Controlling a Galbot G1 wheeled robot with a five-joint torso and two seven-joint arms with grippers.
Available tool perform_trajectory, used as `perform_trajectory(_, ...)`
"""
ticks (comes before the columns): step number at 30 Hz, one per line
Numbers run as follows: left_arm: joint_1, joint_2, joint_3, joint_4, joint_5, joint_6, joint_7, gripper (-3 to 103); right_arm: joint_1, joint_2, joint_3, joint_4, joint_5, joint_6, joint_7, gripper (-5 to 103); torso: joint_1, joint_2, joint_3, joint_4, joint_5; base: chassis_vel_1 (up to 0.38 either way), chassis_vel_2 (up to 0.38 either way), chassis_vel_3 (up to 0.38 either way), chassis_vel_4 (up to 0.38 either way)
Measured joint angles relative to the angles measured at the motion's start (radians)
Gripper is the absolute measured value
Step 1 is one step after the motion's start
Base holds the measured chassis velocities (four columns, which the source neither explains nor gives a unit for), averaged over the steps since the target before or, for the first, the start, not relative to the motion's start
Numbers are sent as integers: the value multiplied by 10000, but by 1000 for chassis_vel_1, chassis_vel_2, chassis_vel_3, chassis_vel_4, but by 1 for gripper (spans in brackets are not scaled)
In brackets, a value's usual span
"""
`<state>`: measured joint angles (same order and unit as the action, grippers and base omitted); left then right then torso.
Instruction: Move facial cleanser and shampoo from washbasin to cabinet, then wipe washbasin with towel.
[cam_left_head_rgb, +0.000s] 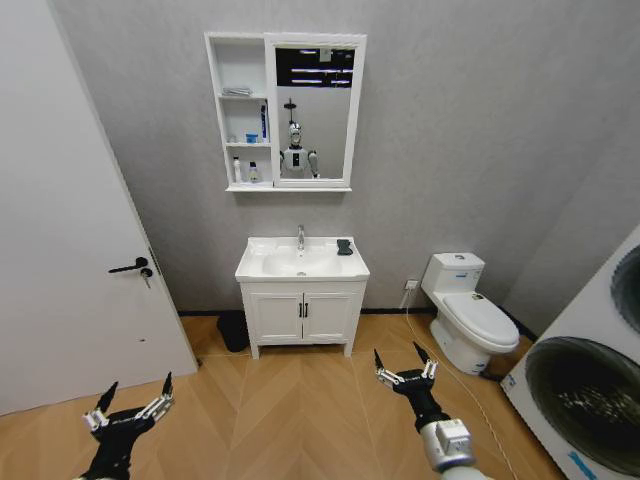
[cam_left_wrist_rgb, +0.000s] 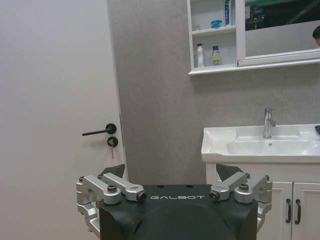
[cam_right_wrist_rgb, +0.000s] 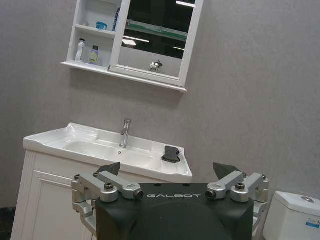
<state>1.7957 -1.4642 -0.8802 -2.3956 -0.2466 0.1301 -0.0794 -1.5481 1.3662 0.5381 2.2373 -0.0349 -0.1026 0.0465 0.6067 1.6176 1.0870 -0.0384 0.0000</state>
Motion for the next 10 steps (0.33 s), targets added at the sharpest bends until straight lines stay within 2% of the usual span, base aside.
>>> perform_trajectory(10,0,0,0,0,0,0,0,100,0,0,0,1,0,0,0,100,0,0,0,0,0,-4,-1,5,3)
